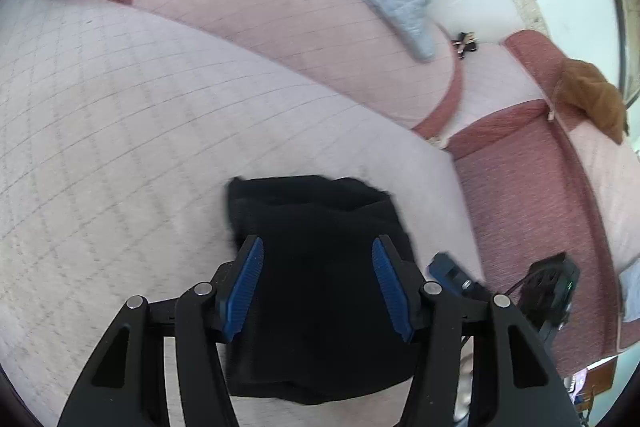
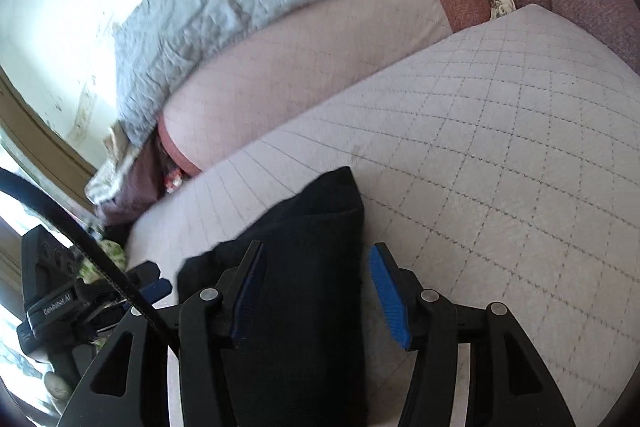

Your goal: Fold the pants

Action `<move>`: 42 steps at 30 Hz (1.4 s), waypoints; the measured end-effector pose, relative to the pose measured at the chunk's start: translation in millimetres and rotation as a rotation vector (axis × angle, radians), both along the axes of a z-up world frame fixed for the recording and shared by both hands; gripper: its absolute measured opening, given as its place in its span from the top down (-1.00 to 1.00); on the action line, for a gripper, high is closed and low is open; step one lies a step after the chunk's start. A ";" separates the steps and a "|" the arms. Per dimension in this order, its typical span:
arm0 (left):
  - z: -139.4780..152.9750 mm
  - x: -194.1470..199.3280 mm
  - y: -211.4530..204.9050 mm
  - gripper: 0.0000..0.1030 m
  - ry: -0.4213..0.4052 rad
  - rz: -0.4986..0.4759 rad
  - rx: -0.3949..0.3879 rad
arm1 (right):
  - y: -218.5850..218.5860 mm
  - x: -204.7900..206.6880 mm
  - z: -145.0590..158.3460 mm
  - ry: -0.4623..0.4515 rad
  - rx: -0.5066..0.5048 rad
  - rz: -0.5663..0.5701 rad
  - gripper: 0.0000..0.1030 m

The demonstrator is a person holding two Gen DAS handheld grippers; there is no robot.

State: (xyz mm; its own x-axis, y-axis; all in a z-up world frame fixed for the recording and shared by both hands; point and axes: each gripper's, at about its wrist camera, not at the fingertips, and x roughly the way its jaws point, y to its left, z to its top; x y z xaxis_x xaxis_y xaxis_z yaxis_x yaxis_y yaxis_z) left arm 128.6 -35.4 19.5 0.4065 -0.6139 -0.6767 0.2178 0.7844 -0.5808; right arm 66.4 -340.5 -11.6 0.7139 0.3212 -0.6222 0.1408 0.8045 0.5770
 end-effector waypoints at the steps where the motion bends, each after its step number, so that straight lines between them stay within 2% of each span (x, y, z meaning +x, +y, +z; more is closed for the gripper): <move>1: -0.1 0.7 -6.6 -0.17 0.000 -0.009 -0.008 | -0.1 -4.9 1.7 -0.004 0.023 0.003 -0.15; 3: -8.0 6.9 -23.8 -0.19 0.020 -0.012 0.002 | 2.2 -11.4 1.5 -0.004 0.066 0.019 -0.15; 6: -41.6 24.1 -42.5 -0.19 0.081 0.006 0.063 | 5.6 -19.8 -13.2 0.043 0.143 0.050 -0.15; 8: -53.0 25.4 -42.7 -0.19 0.063 0.019 0.085 | 6.8 -17.4 -30.3 0.096 0.173 0.048 -0.16; 12: -45.3 23.6 -51.6 -0.19 0.040 -0.006 0.118 | 4.9 -6.9 -58.2 0.173 0.231 0.035 -0.21; 13: -40.0 21.3 -47.8 -0.19 0.049 -0.010 0.106 | 3.9 -7.5 -58.2 0.165 0.240 0.027 -0.21; 15: -29.4 12.4 -36.9 -0.19 0.047 -0.004 0.094 | 5.6 -13.2 -47.3 0.139 0.196 0.020 -0.21; 18: -3.4 -20.7 -15.9 -0.19 -0.020 0.040 0.141 | 13.5 -36.1 -16.3 0.073 0.104 0.019 -0.21; 21: 20.4 -67.5 9.6 -0.22 -0.102 0.088 0.171 | 23.6 -61.6 14.7 0.016 0.059 0.022 -0.21; 24: 38.3 -118.4 34.1 -0.31 -0.191 0.167 0.222 | 36.9 -98.7 40.6 -0.048 -0.011 0.034 -0.31; 27: 53.7 -163.6 49.7 -0.44 -0.312 0.261 0.305 | 58.4 -142.7 54.5 -0.086 -0.106 0.071 -0.37; 30: 67.5 -205.7 50.6 -0.80 -0.493 0.380 0.421 | 77.0 -173.2 59.8 -0.096 -0.231 0.097 -0.37; 31: 73.3 -221.5 47.8 -1.00 -0.576 0.431 0.461 | 84.0 -187.0 63.4 -0.107 -0.298 0.104 -0.37; 34: 84.2 -242.3 36.7 -1.00 -0.698 0.516 0.529 | 91.7 -206.7 68.7 -0.129 -0.390 0.107 -0.45; 36: 87.9 -240.2 29.4 -1.00 -0.713 0.516 0.564 | 90.5 -208.3 69.8 -0.122 -0.425 0.102 -0.55; 37: 87.3 -232.7 24.0 -1.00 -0.698 0.483 0.570 | 88.1 -203.7 68.5 -0.106 -0.428 0.096 -0.55; 39: 81.1 -215.7 17.1 -1.00 -0.617 0.417 0.553 | 83.5 -191.5 64.8 -0.066 -0.420 0.088 -0.55; 42: 57.9 -201.0 18.1 -1.00 -0.509 0.403 0.525 | 81.4 -178.2 49.5 -0.034 -0.386 0.078 -0.55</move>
